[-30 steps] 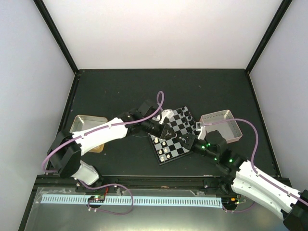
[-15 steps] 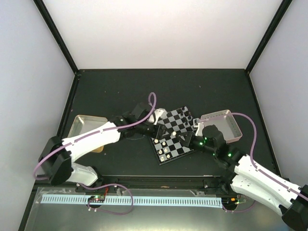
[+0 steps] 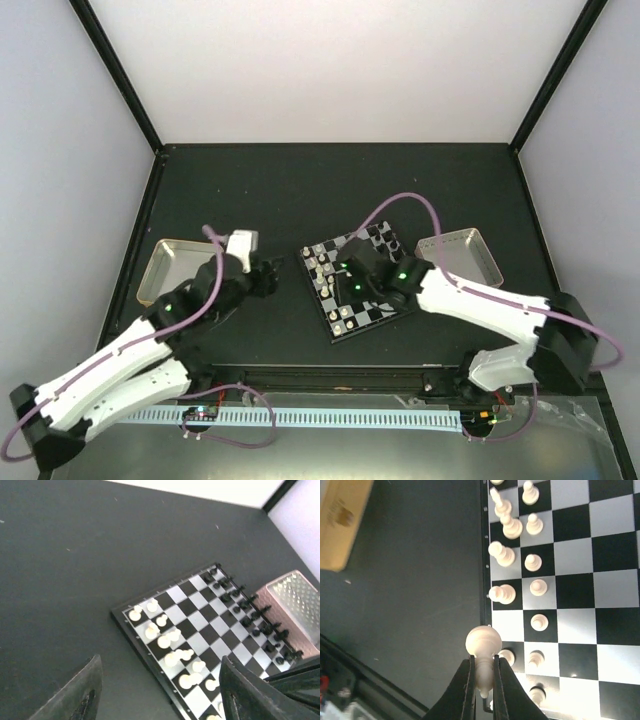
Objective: Set up the chess pieces on the board
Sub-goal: Place the chess piece on the chessboard, then reset both arms
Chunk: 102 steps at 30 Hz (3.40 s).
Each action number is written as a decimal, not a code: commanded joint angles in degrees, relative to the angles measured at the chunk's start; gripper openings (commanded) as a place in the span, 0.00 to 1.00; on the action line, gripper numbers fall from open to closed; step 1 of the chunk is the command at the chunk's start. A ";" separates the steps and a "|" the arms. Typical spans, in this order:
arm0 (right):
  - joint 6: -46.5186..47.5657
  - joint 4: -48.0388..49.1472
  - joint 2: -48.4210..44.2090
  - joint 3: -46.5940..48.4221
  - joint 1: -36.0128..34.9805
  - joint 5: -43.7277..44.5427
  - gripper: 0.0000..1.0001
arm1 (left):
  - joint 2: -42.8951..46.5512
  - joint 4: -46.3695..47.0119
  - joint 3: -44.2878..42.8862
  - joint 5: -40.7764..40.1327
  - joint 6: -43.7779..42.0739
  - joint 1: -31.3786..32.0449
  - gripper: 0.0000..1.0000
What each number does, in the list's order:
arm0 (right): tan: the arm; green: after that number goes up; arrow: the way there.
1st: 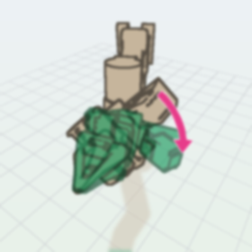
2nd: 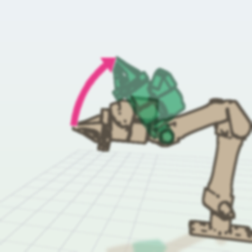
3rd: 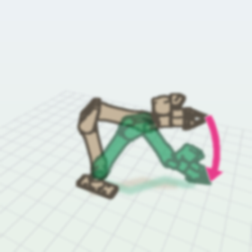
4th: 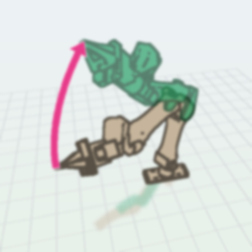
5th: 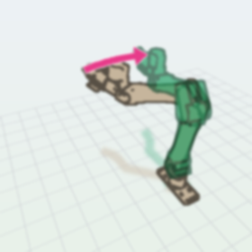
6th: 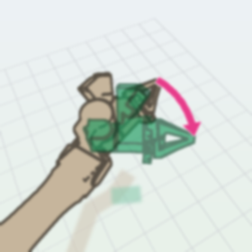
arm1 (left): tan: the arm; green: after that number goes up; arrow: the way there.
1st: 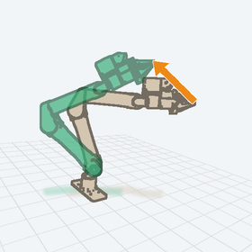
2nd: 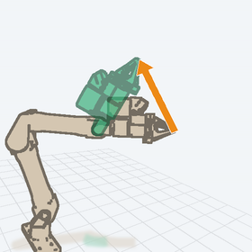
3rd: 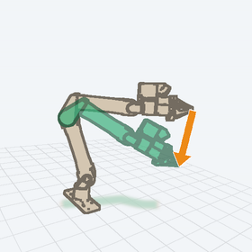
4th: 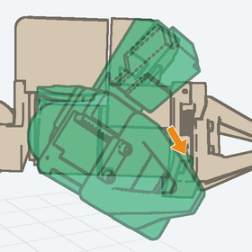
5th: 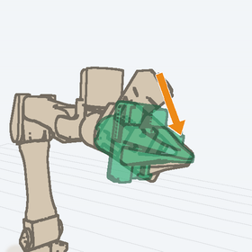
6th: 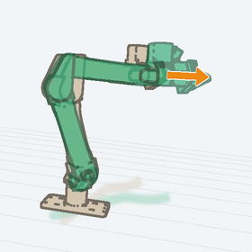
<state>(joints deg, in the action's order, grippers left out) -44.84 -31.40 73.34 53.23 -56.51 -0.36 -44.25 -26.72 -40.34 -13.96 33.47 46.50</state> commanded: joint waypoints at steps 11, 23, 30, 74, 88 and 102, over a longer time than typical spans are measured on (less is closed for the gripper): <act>6.71 -15.68 21.91 15.58 -4.84 8.28 0.02 | 21.45 -6.30 8.94 -10.12 -0.89 -0.61 0.76; 9.16 -18.79 29.56 22.04 -4.84 6.59 0.06 | 23.49 -6.49 10.45 -10.56 -0.25 -0.59 0.80; 9.42 -20.60 32.89 24.22 -4.78 6.71 0.08 | 23.51 -6.84 10.63 -11.00 0.05 -0.56 0.82; -0.28 -19.57 -9.74 8.25 -4.27 36.76 0.50 | 20.78 -6.82 2.38 -0.83 -2.00 -0.59 0.99; -1.85 -36.28 -43.64 9.74 -4.20 56.46 1.00 | 23.54 -15.94 -13.53 -6.47 -11.75 -0.49 0.99; 4.73 -33.68 -54.05 12.28 -4.20 59.82 1.00 | 27.87 -18.85 -20.31 -8.91 -18.29 -0.45 0.99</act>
<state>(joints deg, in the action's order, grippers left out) -42.59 -67.53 21.30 65.01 -60.88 56.82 -17.72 -44.14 -59.13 -21.74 18.26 46.19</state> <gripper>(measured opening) 0.999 0.990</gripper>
